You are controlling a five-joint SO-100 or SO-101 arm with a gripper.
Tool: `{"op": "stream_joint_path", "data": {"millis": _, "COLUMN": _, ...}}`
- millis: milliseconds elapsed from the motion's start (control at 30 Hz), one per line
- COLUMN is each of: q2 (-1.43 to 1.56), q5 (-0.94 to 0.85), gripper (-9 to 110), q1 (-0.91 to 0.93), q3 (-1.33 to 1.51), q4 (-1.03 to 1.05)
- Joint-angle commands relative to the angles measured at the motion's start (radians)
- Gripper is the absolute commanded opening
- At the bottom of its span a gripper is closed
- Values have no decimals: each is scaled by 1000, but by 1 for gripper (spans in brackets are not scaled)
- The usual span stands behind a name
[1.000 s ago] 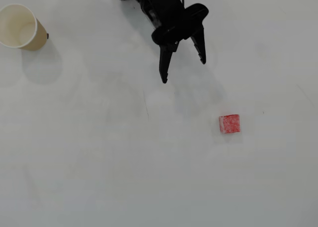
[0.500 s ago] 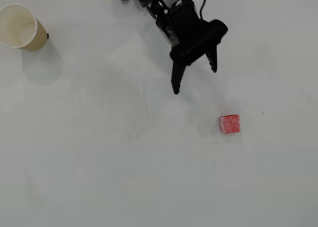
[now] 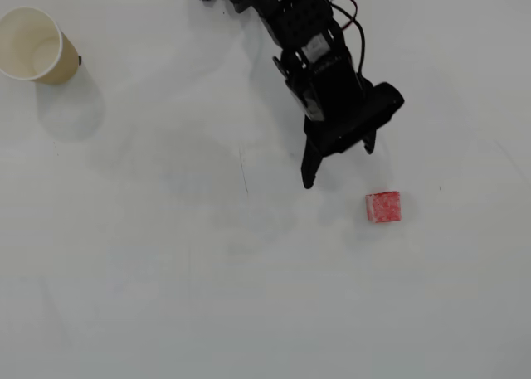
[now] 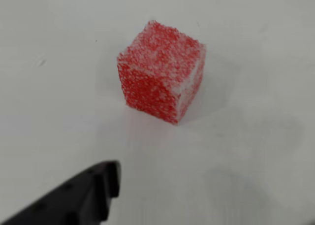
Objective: Pick up the cube and drop it in the cup.
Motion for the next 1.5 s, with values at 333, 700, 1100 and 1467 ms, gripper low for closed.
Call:
{"op": "stream_joint_path", "data": {"millis": 333, "q2": -314, "q5": -18, "gripper": 44, "q1": 67, "q3": -449, "q4": -54}}
{"op": "stream_joint_path", "data": {"millis": 700, "q2": -367, "q5": -20, "gripper": 44, "q1": -28, "q3": -492, "q4": -49}}
{"op": "stream_joint_path", "data": {"millis": 1100, "q2": -403, "q5": -20, "gripper": 44, "q1": -81, "q3": -514, "q4": -72}}
{"op": "stream_joint_path", "data": {"millis": 1467, "q2": -517, "q5": -20, "gripper": 44, "q1": -60, "q3": -597, "q4": -78}}
